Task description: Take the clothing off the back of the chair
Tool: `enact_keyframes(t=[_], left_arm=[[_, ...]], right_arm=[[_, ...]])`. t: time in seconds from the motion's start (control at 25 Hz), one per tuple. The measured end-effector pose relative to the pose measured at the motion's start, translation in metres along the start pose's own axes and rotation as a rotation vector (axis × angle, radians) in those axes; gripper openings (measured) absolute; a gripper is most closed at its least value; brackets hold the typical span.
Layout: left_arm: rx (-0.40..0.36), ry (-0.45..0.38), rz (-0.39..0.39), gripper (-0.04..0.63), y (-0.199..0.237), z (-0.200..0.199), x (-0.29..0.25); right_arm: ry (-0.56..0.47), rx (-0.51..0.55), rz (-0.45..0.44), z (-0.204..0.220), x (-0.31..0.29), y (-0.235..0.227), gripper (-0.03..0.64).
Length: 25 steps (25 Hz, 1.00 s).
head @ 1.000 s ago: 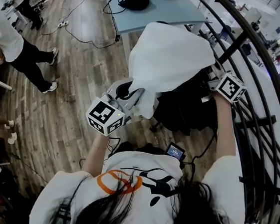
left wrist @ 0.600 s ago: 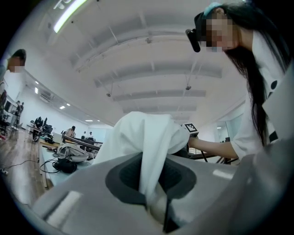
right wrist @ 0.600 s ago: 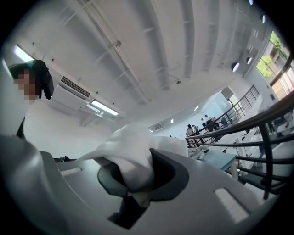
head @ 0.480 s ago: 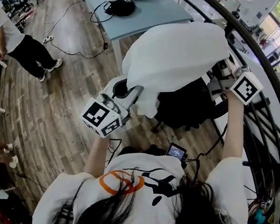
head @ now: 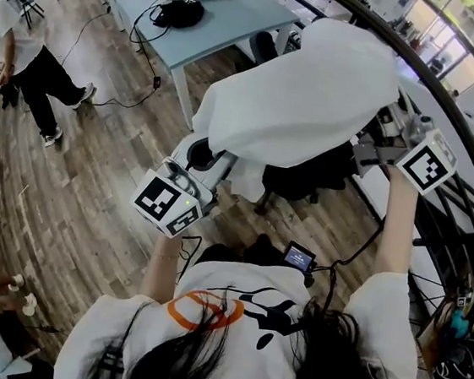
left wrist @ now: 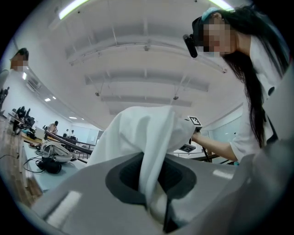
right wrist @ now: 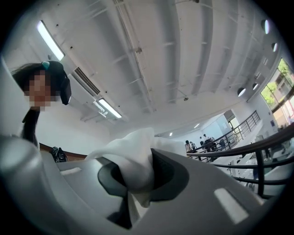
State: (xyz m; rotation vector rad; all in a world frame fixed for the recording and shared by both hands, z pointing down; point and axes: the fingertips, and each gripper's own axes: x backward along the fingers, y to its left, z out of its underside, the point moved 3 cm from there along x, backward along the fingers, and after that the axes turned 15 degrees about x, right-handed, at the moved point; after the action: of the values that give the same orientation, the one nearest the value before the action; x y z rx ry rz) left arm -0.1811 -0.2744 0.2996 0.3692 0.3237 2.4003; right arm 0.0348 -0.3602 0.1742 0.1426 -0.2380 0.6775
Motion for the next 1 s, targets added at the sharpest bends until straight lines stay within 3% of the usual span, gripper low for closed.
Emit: enact_keyframes(t=[0.32, 0.68, 1.0], left_arm=[[0.053, 0.104, 0.065, 0.048, -0.014, 0.036, 0.025], [0.094, 0.142, 0.127, 0.048, -0.052, 0.067, 0.012], [0.137, 0.167, 0.131, 0.048, -0.111, 0.096, 0.004]], right_arm=[[0.048, 0.031, 0.117, 0.01, 0.051, 0.043, 0.072], [0.054, 0.03, 0.196, 0.005, 0.118, 0.054, 0.072], [0.082, 0.036, 0.234, 0.002, 0.198, 0.068, 0.072]])
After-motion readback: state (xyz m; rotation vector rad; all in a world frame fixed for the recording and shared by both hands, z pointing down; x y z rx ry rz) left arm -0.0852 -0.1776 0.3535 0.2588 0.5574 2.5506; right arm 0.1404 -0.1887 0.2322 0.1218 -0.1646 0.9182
